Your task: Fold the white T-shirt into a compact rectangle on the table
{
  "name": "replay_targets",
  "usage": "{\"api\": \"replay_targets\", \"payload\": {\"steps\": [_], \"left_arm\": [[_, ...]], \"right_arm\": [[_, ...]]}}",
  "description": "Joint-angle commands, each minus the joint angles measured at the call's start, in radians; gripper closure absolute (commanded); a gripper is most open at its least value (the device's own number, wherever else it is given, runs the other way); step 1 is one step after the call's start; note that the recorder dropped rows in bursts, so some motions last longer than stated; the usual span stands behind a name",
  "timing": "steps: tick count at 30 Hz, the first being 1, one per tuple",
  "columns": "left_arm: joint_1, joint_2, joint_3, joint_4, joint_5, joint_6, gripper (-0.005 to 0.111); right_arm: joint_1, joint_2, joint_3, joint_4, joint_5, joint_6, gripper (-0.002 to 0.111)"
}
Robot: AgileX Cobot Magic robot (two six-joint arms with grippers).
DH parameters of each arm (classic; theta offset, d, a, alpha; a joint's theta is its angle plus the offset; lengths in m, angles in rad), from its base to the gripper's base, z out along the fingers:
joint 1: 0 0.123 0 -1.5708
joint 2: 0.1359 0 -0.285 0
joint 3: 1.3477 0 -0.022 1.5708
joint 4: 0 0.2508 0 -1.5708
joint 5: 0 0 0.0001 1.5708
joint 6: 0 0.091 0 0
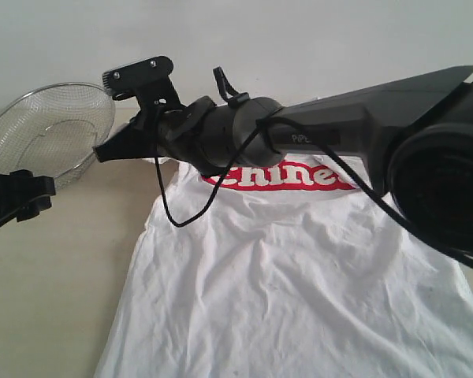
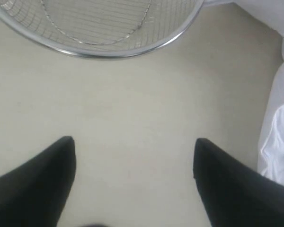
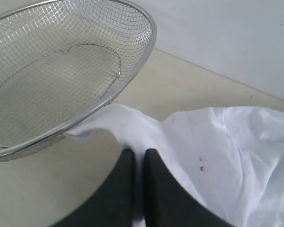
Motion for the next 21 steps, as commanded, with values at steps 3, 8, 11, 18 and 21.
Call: {"api": "replay_targets", "payload": {"steps": [3,8,11,18,21], "left_arm": [[0.003,-0.006,0.003,0.009,0.004,0.009,0.041],[0.003,-0.006,0.003,0.008,0.001,0.009,0.041],[0.003,-0.006,0.003,0.008,0.001,0.009,0.041],[0.003,-0.006,0.003,0.008,0.005,0.011,0.041],[0.003,-0.006,0.003,0.008,0.005,0.014,0.041]], "right_arm": [[-0.001,-0.064,0.017,0.088,0.020,-0.003,0.109],[-0.001,-0.120,0.104,0.086,-0.010,-0.010,0.109],[-0.001,-0.142,0.134,0.086,-0.023,-0.010,0.109],[-0.001,-0.164,0.138,0.137,-0.074,0.006,0.109],[-0.001,-0.164,0.138,0.209,-0.121,-0.036,0.109]]}}
